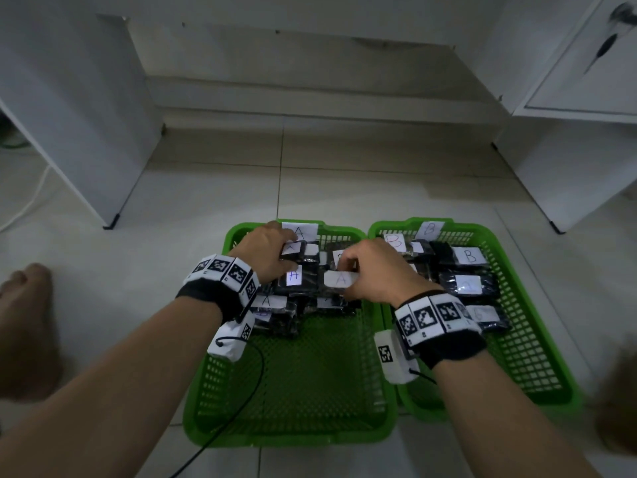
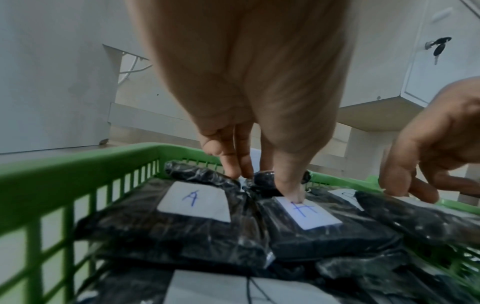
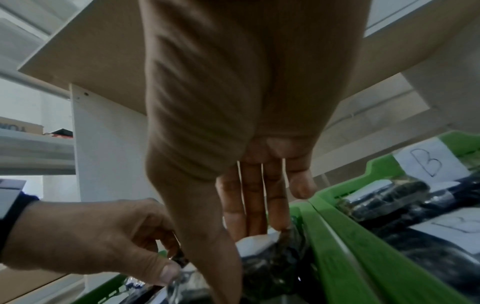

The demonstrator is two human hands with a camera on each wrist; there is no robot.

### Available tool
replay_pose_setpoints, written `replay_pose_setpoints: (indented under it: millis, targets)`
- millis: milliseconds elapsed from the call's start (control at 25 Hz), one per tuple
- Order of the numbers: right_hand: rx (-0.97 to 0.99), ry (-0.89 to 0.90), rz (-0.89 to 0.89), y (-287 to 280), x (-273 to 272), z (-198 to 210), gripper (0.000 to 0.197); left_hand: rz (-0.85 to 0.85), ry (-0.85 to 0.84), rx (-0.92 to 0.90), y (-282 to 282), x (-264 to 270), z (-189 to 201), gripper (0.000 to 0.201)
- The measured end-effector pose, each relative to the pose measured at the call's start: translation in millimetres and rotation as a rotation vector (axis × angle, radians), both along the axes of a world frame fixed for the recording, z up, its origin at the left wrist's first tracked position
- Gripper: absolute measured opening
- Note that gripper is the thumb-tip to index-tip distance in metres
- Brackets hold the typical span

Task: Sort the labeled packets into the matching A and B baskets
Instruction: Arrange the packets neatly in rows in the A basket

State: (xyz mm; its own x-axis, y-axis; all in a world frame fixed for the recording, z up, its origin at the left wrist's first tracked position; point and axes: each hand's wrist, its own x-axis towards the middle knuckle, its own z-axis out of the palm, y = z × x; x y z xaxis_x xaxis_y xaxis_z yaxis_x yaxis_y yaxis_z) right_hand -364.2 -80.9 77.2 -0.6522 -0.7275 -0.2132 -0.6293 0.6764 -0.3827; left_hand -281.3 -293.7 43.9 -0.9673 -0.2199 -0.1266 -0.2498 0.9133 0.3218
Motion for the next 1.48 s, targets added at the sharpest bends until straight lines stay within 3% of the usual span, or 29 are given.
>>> replay_pose_setpoints:
  millis: [440,640,840,1000,1200,1480]
  targets:
    - [0.103,0.145,0.052,-7.3,11.3,-11.0,0.025,0.012,0.03,0.062,1.2,4.2,3.0,0.053]
    - [0.1,0.094,0.025,-3.0,4.8,-9.5,0.046,0.053,0.067,0.078,2.9,1.0,1.8,0.058]
    - [-0.076,-0.007,-0.114,12.8,-10.9,2.0,0.053,0.051,0.06,0.091,3.5,-3.7,-1.6,0.047]
    - [-0.179,-0.048,-0.176,17.1,-14.2,5.3,0.046,0.055,0.098,0.103,6.5,-5.2,-4.5,0.038]
    - [-0.179,-0.024,-0.131,7.9,-5.8,0.1,0.037,-0.003,0.155,0.053,19.0,-10.6,-1.2,0.037]
    - [-0.172,-0.042,-0.044,-9.7,14.8,-3.3,0.014,0.123,0.128,-0.115,14.0,-6.2,-0.4,0.032]
